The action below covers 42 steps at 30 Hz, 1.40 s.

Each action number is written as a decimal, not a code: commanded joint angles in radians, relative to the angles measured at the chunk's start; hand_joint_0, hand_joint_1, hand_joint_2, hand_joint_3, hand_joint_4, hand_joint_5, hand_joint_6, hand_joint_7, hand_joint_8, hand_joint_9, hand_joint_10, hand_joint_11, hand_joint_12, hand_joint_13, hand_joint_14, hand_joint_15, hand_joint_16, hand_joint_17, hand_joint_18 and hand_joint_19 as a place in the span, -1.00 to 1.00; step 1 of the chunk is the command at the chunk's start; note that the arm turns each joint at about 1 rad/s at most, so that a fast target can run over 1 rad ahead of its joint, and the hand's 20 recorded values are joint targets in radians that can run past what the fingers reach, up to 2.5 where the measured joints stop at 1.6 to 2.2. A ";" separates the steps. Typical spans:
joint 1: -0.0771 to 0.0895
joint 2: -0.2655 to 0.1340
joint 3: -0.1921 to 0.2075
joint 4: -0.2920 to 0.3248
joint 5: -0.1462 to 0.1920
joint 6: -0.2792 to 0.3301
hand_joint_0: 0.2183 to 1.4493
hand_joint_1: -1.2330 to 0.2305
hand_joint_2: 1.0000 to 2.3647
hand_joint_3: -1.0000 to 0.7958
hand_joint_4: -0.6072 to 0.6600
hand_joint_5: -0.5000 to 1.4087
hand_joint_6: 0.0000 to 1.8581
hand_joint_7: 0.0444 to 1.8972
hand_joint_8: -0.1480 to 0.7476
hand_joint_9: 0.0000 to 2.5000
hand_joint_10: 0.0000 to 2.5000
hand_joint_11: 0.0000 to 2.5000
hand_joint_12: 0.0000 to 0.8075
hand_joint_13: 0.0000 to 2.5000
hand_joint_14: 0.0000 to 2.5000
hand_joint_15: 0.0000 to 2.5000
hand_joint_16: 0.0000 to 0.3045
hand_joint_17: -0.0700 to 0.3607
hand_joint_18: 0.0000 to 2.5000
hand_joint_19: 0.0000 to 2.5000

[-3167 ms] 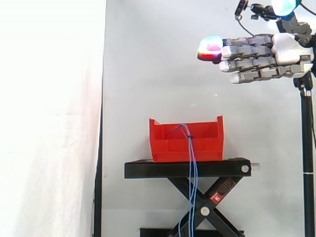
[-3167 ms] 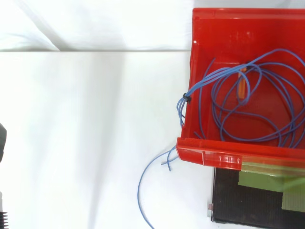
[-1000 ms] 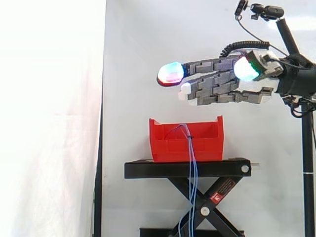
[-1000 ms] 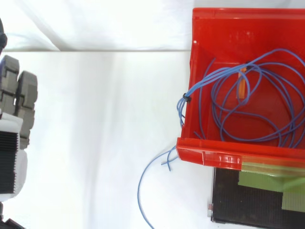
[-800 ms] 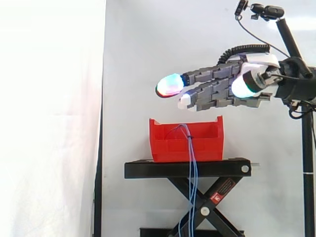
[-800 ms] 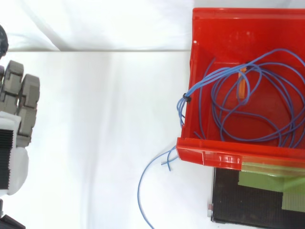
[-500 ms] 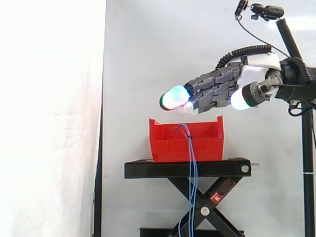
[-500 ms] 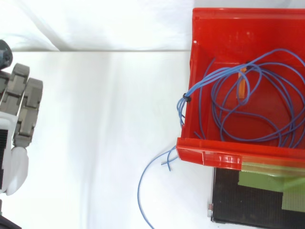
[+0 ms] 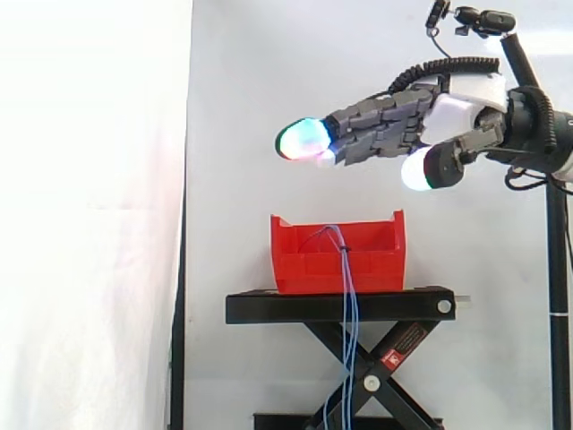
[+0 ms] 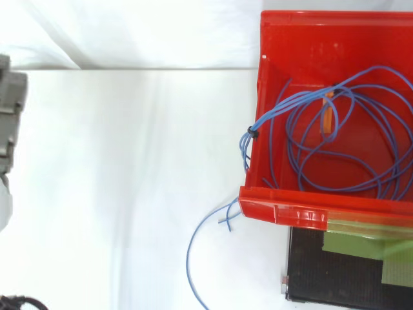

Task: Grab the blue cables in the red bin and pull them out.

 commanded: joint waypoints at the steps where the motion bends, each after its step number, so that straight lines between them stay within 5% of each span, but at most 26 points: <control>1: 0.006 -0.033 0.000 0.042 -0.058 -0.631 -0.12 -0.48 -1.00 -1.00 0.23 -0.04 -0.99 -0.77 -0.17 -0.46 -0.99 -0.77 -0.28 -0.66 -0.99 -0.85 -0.76 -0.30 -0.76 -0.70; 7: 0.014 -0.041 0.000 -0.001 -0.080 -0.546 -0.11 -0.47 -1.00 -1.00 0.23 -0.04 -0.99 -0.78 -0.17 -0.46 -0.99 -0.77 -0.28 -0.66 -0.99 -0.85 -0.76 -0.30 -0.76 -0.71; 13: 0.025 -0.041 -0.002 -0.125 -0.098 -0.482 -0.11 -0.47 -1.00 -1.00 0.23 -0.04 -0.99 -0.77 -0.17 -0.46 -0.99 -0.77 -0.28 -0.66 -0.99 -0.85 -0.76 -0.30 -0.76 -0.71; 24: 0.042 -0.070 0.000 -0.088 -0.104 -0.477 -0.11 -0.47 -1.00 -1.00 0.23 -0.04 -0.99 -0.77 -0.17 -0.46 -0.99 -0.77 -0.28 -0.65 -0.99 -0.85 -0.77 -0.30 -0.76 -0.71; 31: 0.043 -0.084 0.000 -0.114 -0.146 -0.480 -0.10 -0.47 -1.00 -1.00 0.23 -0.04 -0.99 -0.77 -0.17 -0.46 -0.99 -0.78 -0.28 -0.63 -0.99 -0.83 -0.76 -0.30 -0.75 -0.69; 38: 0.036 -0.084 0.026 -0.153 -0.253 -0.520 -0.10 -0.47 -1.00 -1.00 0.24 -0.04 -0.99 -0.77 -0.17 -0.46 -0.99 -0.77 -0.28 -0.63 -0.99 -0.83 -0.76 -0.30 -0.74 -0.69; 42: 0.026 -0.085 0.064 -0.180 -0.241 -0.530 -0.09 -0.46 -1.00 -1.00 0.24 -0.04 -0.99 -0.78 -0.17 -0.46 -0.99 -0.77 -0.28 -0.63 -0.99 -0.83 -0.76 -0.30 -0.73 -0.69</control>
